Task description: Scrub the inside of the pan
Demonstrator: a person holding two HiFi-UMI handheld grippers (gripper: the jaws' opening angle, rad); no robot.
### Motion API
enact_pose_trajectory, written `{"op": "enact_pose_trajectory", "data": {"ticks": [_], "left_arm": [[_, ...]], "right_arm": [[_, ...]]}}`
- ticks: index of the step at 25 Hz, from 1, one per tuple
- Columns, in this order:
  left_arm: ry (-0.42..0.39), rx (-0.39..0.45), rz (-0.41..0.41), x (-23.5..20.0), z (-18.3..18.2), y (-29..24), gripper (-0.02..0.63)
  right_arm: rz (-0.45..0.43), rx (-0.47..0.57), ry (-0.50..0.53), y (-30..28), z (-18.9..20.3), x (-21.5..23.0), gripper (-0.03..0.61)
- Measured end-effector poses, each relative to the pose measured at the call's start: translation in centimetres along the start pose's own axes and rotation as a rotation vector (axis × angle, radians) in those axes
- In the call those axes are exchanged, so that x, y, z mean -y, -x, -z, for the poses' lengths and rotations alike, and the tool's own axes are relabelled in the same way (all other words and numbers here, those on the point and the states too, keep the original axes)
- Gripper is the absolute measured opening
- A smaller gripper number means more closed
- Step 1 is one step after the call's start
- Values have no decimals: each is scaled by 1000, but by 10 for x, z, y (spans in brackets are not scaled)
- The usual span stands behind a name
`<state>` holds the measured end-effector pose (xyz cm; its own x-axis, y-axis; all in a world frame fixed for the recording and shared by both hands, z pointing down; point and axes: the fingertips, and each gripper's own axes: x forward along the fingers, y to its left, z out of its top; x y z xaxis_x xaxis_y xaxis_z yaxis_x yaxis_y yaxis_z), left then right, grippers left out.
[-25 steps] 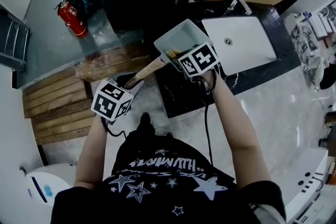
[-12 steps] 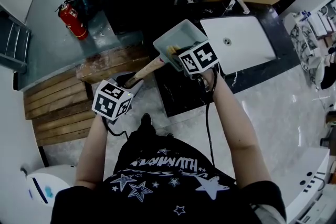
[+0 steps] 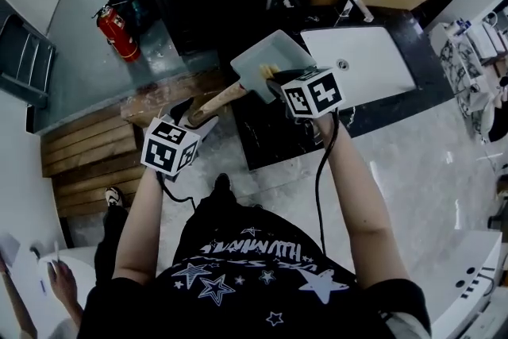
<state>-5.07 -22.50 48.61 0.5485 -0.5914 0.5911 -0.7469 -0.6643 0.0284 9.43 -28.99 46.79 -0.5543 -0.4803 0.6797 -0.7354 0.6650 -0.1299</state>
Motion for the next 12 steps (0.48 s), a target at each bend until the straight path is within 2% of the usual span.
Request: {"op": "enact_pose_trajectory", "data": {"ticks": [7, 12], "left_arm": [[38, 23, -86, 6, 14, 23, 298], [71, 89, -164, 24, 17, 49, 298]], "right_arm": [[13, 97, -5, 32, 13, -18, 69], [13, 158, -15, 49, 26, -33, 71]]}}
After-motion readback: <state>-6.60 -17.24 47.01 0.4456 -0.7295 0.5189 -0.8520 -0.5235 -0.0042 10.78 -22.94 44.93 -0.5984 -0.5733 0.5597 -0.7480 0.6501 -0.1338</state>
